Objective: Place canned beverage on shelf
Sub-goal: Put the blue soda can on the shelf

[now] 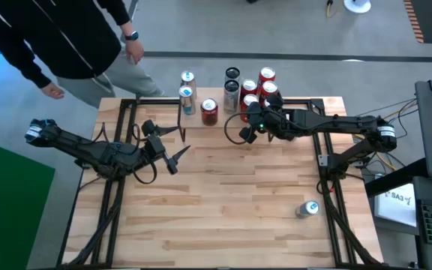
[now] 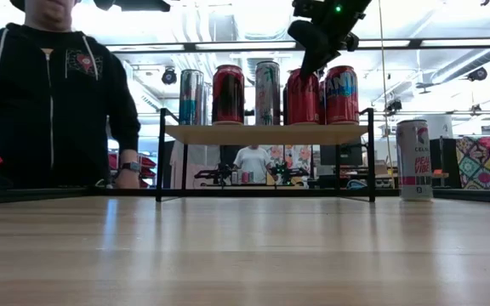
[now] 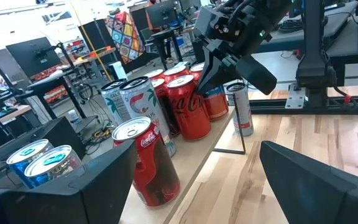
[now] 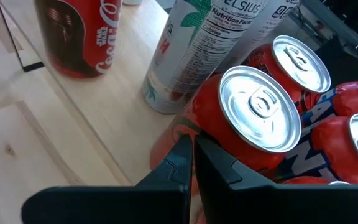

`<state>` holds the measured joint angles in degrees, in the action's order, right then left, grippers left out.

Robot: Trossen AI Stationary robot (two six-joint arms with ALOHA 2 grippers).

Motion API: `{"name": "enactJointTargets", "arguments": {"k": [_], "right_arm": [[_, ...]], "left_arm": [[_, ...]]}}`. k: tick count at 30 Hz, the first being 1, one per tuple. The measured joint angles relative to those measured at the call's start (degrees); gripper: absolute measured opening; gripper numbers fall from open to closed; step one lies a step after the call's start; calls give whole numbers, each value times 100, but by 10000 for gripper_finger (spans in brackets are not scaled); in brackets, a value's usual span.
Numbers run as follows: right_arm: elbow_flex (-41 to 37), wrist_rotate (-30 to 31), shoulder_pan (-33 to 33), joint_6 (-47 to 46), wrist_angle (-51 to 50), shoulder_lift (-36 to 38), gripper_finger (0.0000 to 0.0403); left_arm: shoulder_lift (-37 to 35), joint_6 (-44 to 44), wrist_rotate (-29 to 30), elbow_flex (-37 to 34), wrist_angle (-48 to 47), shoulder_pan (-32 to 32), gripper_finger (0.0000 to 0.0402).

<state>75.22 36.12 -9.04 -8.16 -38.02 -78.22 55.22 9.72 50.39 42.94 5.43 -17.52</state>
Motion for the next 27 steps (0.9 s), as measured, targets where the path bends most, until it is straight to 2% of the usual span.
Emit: {"name": "enactJointTargets", "arguments": {"k": [7,14,18,22,27], "right_arm": [[244,-496,287,-82,-92,204,9],[204,-507,665,74,-4,675,9],[-138,-724,826,89,183,946,9],[-629,-914,950,84,597,1273,9],[-1311,-916,968,106,1082,1678,9]], "left_arm": [[0,-146,-214,0,5,0,325],[0,-188,-311,0,233,0,325],[0,-315,-400,0,263,0,325],[31,-479,-813,0,312,0,325],[457,-346,-903,0,995,23,325]]}}
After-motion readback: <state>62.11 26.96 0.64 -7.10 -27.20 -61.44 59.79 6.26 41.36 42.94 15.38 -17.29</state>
